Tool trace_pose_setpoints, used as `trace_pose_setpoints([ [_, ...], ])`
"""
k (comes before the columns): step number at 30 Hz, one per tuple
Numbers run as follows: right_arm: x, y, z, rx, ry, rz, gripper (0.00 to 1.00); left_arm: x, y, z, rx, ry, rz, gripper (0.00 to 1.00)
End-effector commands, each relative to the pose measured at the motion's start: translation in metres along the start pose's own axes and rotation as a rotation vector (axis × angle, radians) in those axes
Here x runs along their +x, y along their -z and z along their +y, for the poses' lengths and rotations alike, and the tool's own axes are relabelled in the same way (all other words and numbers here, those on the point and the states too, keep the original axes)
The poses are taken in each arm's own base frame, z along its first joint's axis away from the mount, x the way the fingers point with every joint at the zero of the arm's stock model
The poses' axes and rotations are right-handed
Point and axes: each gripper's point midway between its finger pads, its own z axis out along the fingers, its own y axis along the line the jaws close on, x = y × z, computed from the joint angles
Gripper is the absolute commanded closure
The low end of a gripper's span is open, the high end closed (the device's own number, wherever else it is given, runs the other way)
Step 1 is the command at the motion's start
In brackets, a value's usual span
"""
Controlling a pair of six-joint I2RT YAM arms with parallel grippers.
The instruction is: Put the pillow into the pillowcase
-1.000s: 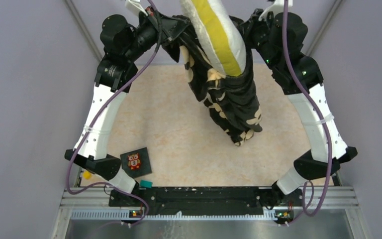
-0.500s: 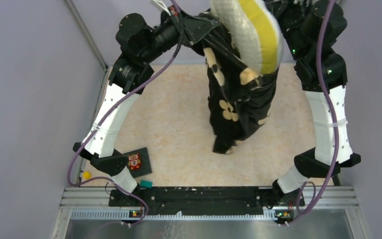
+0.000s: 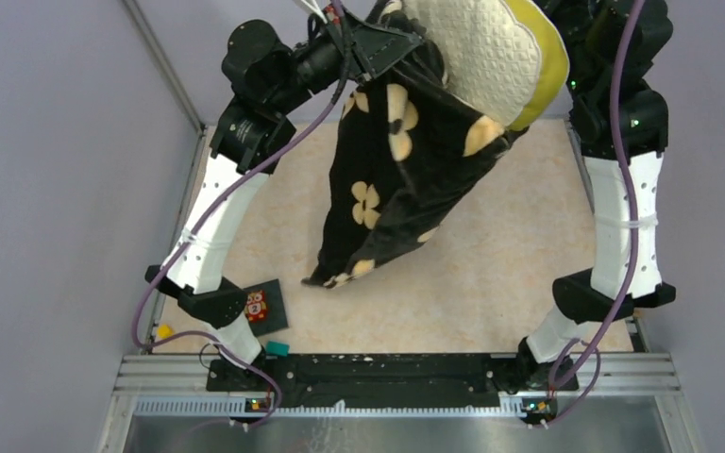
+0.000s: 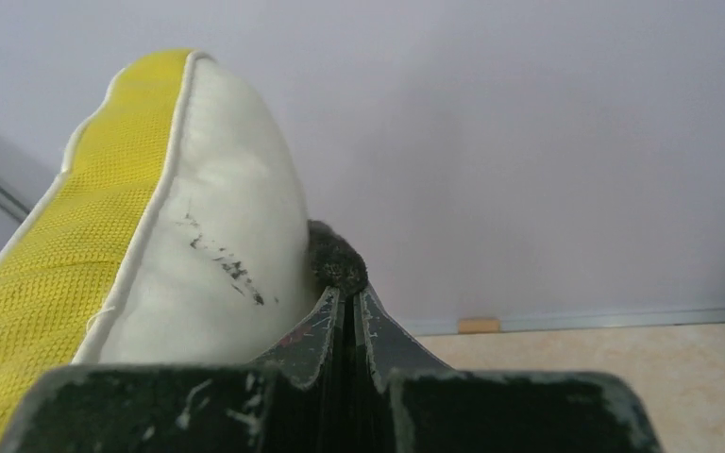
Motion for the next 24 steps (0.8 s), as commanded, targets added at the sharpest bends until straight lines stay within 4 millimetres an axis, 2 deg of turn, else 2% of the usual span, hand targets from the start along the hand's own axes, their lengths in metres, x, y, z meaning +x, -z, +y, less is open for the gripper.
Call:
trace_pose_setpoints([
  [1,-0.030,0.014,0.028,-0.137,-0.082,-0.096,1.00,-0.068,0.035,-0.079,0.137,-0.187,-0.219,1.00],
  [2,-0.007,0.010,0.033,-0.134,-0.067,-0.052,1.00,-0.088,0.045,-0.080,0.125,-0.191,-0.276,1.00],
  [3,0.003,0.014,0.041,-0.144,-0.053,-0.041,1.00,-0.105,0.054,-0.078,0.117,-0.181,-0.321,1.00],
  [5,0.013,0.021,0.054,-0.176,-0.049,-0.027,1.00,-0.130,0.066,-0.068,0.078,-0.177,-0.402,1.00],
  [6,0.010,0.022,0.055,-0.178,-0.049,-0.032,1.00,-0.134,0.067,-0.064,0.067,-0.173,-0.420,1.00],
  [7,0.004,0.023,0.052,-0.159,-0.037,-0.044,1.00,-0.130,0.062,-0.058,0.074,-0.157,-0.405,1.00],
  [8,-0.003,0.019,0.046,-0.125,-0.021,-0.064,1.00,-0.116,0.053,-0.057,0.107,-0.127,-0.348,1.00],
  [10,-0.033,0.019,0.027,-0.081,-0.030,-0.116,1.00,-0.074,0.028,-0.051,0.133,-0.082,-0.206,1.00],
  [11,-0.035,0.008,0.017,-0.075,-0.048,-0.110,1.00,-0.044,0.015,-0.060,0.157,-0.068,-0.138,1.00],
  [12,-0.039,0.003,0.009,-0.067,-0.059,-0.113,1.00,-0.028,0.008,-0.060,0.163,-0.073,-0.100,1.00],
  [13,-0.040,0.001,0.006,-0.066,-0.060,-0.107,1.00,-0.022,0.006,-0.059,0.161,-0.070,-0.080,1.00],
  [14,-0.036,-0.001,0.009,-0.082,-0.066,-0.095,1.00,-0.027,0.008,-0.052,0.136,-0.073,-0.087,1.00],
  [16,-0.008,-0.005,0.028,-0.152,-0.081,-0.018,1.00,-0.057,0.021,-0.033,0.081,-0.082,-0.147,1.00],
  [17,0.010,-0.005,0.039,-0.150,-0.052,0.007,1.00,-0.075,0.029,-0.019,0.059,-0.055,-0.172,1.00],
  [18,0.034,-0.002,0.060,-0.167,-0.019,0.048,1.00,-0.087,0.037,-0.006,0.045,-0.001,-0.178,1.00],
  [19,0.049,0.000,0.067,-0.172,0.004,0.077,1.00,-0.098,0.043,0.012,0.012,0.010,-0.193,1.00],
  [21,0.072,-0.002,0.070,-0.179,0.003,0.130,1.00,-0.103,0.046,0.045,-0.064,0.032,-0.192,1.00],
  [24,0.090,-0.008,0.062,-0.144,0.025,0.167,1.00,-0.085,0.042,0.097,-0.151,0.107,-0.127,1.00],
])
